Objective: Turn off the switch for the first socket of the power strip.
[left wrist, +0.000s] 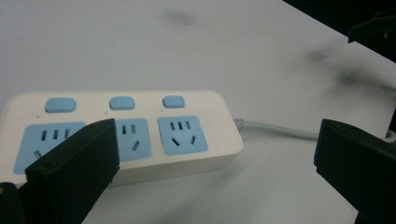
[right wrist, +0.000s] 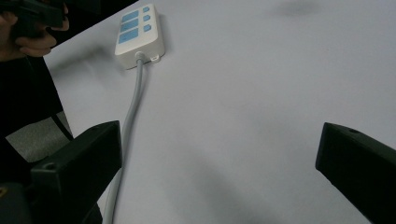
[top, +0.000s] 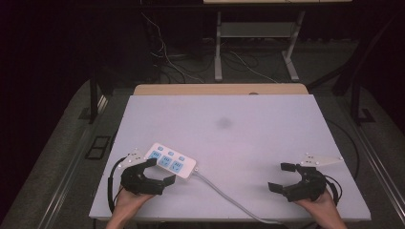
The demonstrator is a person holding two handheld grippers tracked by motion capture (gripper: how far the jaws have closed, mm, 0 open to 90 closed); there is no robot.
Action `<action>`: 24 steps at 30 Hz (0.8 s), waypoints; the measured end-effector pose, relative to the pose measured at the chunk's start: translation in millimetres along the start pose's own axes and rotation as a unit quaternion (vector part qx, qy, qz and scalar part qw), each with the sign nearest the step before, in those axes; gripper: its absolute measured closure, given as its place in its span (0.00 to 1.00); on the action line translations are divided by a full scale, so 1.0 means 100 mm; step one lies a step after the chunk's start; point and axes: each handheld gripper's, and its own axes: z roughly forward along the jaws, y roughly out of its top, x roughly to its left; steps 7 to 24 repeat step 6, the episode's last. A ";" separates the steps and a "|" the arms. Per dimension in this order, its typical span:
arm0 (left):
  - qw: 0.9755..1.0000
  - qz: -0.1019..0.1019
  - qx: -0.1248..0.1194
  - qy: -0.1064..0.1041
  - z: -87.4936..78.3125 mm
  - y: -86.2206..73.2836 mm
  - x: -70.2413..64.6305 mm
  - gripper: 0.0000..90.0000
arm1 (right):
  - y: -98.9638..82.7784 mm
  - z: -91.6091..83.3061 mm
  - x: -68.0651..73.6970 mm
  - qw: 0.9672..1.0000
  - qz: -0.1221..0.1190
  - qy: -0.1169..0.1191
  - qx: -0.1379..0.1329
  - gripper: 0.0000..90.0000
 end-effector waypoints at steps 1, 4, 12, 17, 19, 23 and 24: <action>1.000 0.001 0.001 0.000 0.00 -0.03 -0.01 0.00 | 0.00 0.00 0.00 1.000 0.000 0.000 0.000 0.00; 1.000 -0.002 0.001 -0.001 0.01 -0.09 -0.01 0.00 | 0.00 0.00 0.00 1.000 -0.001 0.000 0.001 0.00; 1.000 -0.002 0.001 -0.002 0.01 -0.10 -0.01 0.00 | 0.00 0.00 0.00 1.000 -0.001 0.000 0.001 0.00; 1.000 -0.002 0.001 -0.002 0.01 -0.10 -0.01 0.00 | 0.00 0.00 0.00 1.000 -0.001 0.000 0.001 0.00; 1.000 -0.002 0.001 -0.002 0.01 -0.10 -0.01 0.00 | 0.00 0.00 0.00 1.000 -0.001 0.000 0.001 0.00; 1.000 -0.002 0.001 -0.002 0.01 -0.10 -0.01 0.00 | 0.00 0.00 0.00 1.000 -0.001 0.000 0.001 0.00; 1.000 -0.002 0.001 -0.002 0.01 -0.10 -0.01 0.00 | 0.00 0.00 0.00 1.000 -0.001 0.000 0.001 0.00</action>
